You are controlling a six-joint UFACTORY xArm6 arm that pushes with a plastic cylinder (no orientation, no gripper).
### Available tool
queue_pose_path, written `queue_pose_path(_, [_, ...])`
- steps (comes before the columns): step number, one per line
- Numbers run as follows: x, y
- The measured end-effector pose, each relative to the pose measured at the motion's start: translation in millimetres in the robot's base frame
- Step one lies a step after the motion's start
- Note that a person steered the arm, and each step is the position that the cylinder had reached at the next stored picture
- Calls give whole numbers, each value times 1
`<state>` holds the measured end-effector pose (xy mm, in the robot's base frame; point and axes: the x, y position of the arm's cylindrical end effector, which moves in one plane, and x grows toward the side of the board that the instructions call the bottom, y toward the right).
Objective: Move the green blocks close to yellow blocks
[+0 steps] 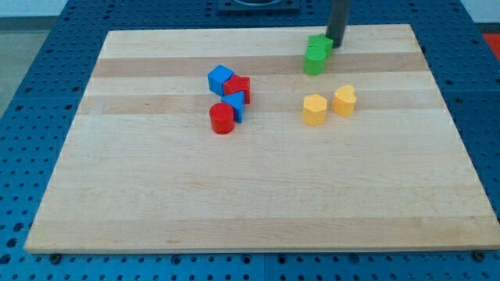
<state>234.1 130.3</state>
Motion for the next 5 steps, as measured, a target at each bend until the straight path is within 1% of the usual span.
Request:
queue_pose_path(1, [-18,-8])
queue_pose_path(2, [6,-50])
queue_pose_path(3, [55,-52])
queue_pose_path(4, [58,-60])
queue_pose_path(5, [37,-43])
